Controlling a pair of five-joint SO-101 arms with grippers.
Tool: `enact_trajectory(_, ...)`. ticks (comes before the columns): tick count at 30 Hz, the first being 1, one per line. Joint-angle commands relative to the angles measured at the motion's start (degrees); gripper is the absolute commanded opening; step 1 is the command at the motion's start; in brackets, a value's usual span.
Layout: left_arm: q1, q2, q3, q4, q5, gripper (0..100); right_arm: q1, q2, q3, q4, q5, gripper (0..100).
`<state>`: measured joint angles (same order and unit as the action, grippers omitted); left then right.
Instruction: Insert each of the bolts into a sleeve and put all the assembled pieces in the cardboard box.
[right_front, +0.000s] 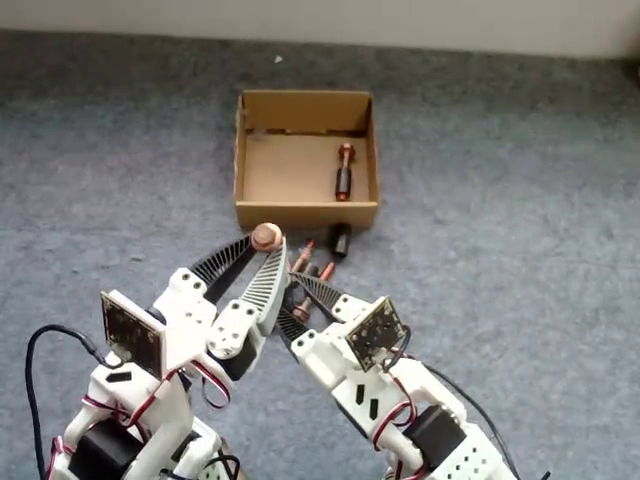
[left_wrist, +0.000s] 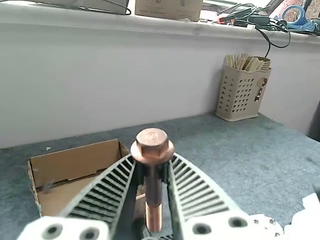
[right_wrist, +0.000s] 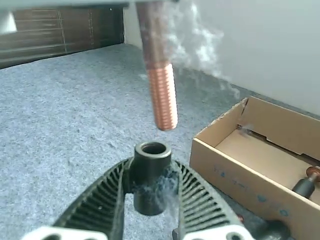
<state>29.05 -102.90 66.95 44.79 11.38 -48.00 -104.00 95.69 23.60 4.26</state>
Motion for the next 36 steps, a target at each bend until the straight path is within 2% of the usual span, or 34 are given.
enact_trajectory(1,0.57,0.13,-0.48,1.58,0.18,0,-0.13,-1.19,4.35,-1.71,0.18,0.5)
enact_trajectory(8,0.57,0.13,-0.22,4.4,0.09,0,1.36,-1.19,0.4,-1.71,0.18,0.5)
enact_trajectory(21,0.22,0.13,4.53,4.57,-2.81,1,1.63,-1.19,0.04,-1.71,0.18,0.5)
enact_trajectory(23,0.13,0.13,4.44,4.66,-2.81,4,1.71,-1.19,0.04,-1.71,0.18,0.5)
enact_trajectory(27,-0.22,0.04,2.95,8.7,-2.64,18,1.71,-1.19,0.13,-1.71,0.18,0.5)
enact_trajectory(32,-4.62,0.04,-1.89,13.27,-2.64,20,1.71,-1.19,0.22,-1.71,0.18,0.5)
enact_trajectory(36,-9.98,0.04,-8.75,20.13,-2.73,24,3.21,-1.19,0.48,-1.71,0.18,0.5)
